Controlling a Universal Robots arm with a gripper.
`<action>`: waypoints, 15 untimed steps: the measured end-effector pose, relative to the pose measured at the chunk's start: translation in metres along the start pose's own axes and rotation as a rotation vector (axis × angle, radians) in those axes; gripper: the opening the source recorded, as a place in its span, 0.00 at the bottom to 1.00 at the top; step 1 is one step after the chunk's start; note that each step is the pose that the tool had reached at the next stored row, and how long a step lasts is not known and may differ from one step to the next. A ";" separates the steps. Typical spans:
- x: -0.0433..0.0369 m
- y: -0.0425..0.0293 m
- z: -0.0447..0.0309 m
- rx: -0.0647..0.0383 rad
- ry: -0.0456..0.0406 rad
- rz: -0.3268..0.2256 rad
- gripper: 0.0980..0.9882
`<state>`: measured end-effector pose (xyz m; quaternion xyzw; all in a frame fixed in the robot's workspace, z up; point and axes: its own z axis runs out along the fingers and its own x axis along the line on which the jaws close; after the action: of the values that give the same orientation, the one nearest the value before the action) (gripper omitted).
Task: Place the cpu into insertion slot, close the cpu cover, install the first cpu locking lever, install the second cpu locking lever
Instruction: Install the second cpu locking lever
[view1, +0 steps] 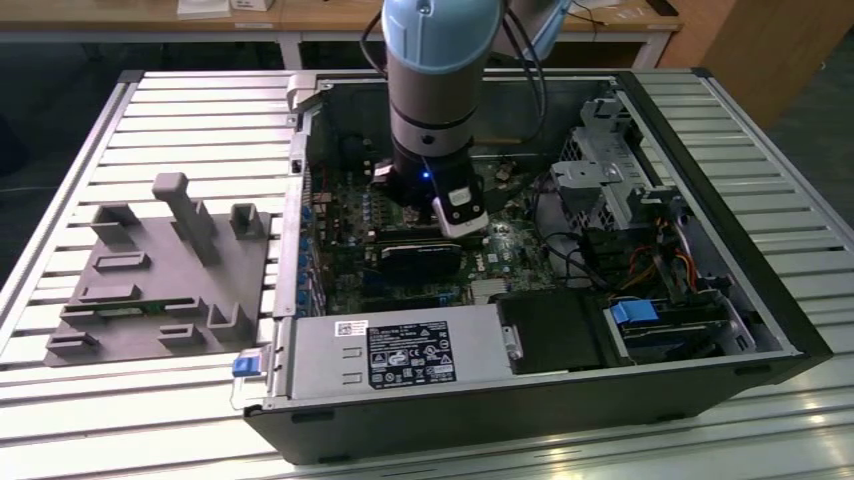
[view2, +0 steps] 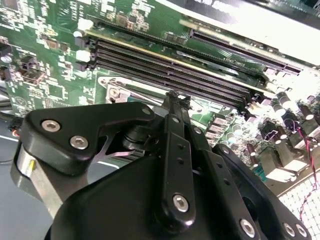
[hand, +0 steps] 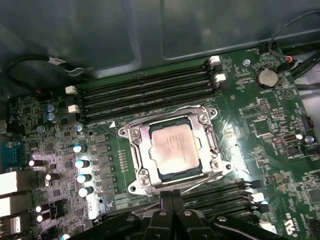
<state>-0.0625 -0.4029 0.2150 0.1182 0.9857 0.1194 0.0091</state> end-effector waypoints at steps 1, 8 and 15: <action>0.0009 -0.0005 0.0009 -0.003 0.0007 0.000 0.01; 0.0026 -0.0047 0.0051 -0.027 0.0064 0.001 0.01; 0.0044 -0.0109 0.0053 -0.045 0.0109 0.002 0.01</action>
<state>-0.0690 -0.4110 0.2074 0.1184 0.9827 0.1424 0.0063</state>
